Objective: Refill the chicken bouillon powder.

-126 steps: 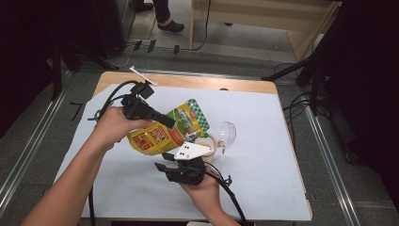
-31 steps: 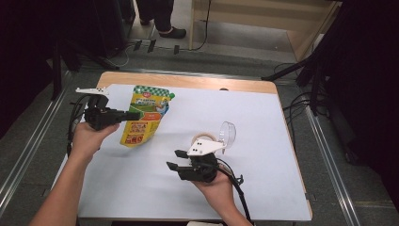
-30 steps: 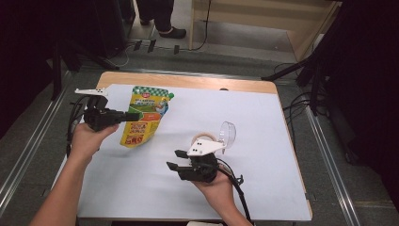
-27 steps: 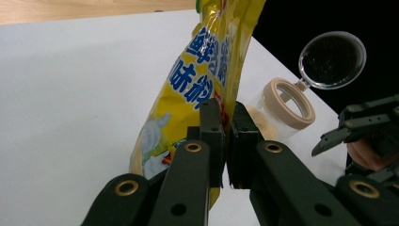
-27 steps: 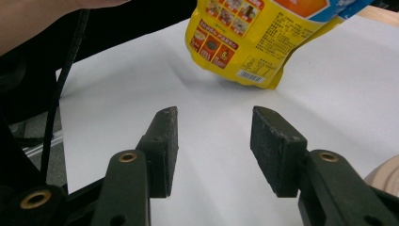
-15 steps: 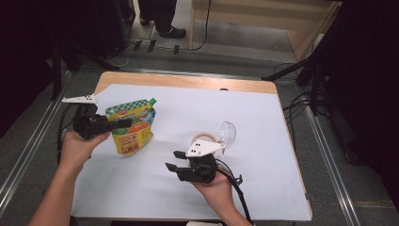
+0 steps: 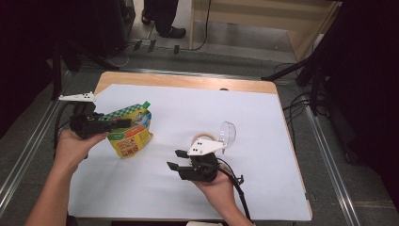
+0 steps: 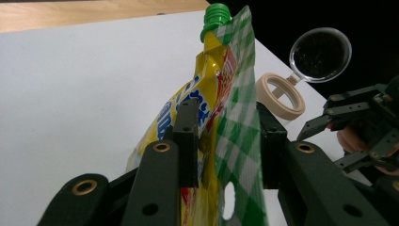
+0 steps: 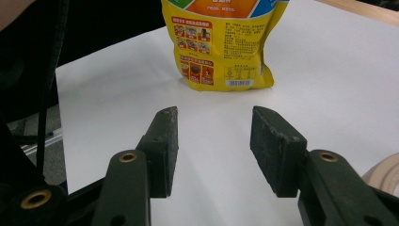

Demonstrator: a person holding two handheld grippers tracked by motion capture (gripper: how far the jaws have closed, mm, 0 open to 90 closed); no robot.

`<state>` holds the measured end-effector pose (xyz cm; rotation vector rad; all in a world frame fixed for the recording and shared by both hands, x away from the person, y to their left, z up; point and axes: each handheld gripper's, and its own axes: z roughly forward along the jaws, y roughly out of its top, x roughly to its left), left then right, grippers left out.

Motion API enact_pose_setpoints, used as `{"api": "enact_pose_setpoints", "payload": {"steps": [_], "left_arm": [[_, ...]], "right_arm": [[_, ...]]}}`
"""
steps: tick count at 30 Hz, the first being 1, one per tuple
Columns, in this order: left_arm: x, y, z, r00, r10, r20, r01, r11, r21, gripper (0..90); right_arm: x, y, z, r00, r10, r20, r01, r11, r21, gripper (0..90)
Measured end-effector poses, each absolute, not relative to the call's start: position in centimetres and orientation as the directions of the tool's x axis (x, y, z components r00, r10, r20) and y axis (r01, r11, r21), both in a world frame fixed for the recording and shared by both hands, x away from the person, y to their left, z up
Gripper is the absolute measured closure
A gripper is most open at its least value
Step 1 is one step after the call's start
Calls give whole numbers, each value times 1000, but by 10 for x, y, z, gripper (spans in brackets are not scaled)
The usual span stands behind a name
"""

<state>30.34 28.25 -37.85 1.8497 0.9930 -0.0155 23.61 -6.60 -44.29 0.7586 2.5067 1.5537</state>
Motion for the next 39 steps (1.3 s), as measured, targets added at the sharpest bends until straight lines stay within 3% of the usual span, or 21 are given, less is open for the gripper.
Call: {"api": "enact_pose_setpoints", "payload": {"steps": [29, 39], "left_arm": [[305, 305, -321, 591, 679, -435, 654, -87, 752, 575], [323, 325, -332, 556, 715, -424, 648, -53, 760, 537]], "right_arm": [[238, -65, -442, -880, 433, 194, 376, 389, 841, 533], [237, -63, -440, -886, 422, 195, 373, 397, 838, 530]]}}
